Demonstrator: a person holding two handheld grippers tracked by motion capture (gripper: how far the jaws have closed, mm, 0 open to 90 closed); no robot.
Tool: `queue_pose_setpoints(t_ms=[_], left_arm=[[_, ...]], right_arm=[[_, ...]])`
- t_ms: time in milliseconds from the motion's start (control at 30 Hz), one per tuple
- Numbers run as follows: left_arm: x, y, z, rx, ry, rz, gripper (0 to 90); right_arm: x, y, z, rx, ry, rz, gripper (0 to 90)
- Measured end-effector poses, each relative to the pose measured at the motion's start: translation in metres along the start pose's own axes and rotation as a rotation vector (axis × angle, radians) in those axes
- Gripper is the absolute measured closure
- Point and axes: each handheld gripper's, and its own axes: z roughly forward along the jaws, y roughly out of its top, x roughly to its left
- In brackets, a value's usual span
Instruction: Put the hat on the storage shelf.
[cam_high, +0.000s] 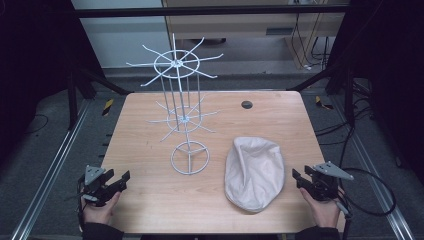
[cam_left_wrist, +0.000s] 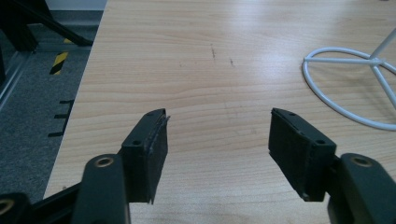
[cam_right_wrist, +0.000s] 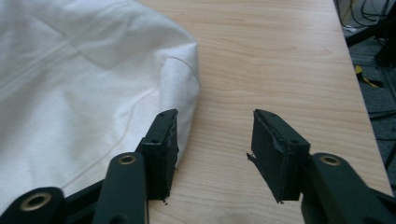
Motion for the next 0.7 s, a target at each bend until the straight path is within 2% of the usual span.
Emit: queue_pose_setpoints(t_ms=[133, 200, 233, 367, 400, 533, 700], left_arm=[[0.001, 0.000, -0.004, -0.014, 0.000, -0.017, 41.9], [0.001, 0.000, -0.005, -0.019, -0.004, -0.022, 44.6], [0.001, 0.000, -0.006, -0.020, -0.006, -0.022, 45.8], [0.001, 0.001, -0.005, -0.010, -0.010, -0.026, 51.0], [0.001, 0.001, -0.005, -0.009, -0.012, -0.025, 52.1], [0.000, 0.001, -0.005, -0.007, -0.015, -0.021, 55.4], [0.001, 0.002, -0.005, 0.001, -0.018, -0.012, 57.7]], right_arm=[[0.008, 0.004, -0.005, -0.009, 0.031, -0.003, 57.1], [0.012, 0.006, -0.007, -0.016, 0.039, -0.023, 60.3], [0.015, 0.008, -0.008, -0.012, 0.052, -0.017, 61.9], [0.023, 0.012, -0.011, -0.015, 0.081, -0.042, 69.4], [0.026, 0.013, -0.012, -0.007, 0.100, -0.037, 71.3], [0.034, 0.018, -0.015, -0.005, 0.148, -0.068, 80.0], [0.040, 0.020, -0.016, 0.005, 0.181, -0.085, 87.7]])
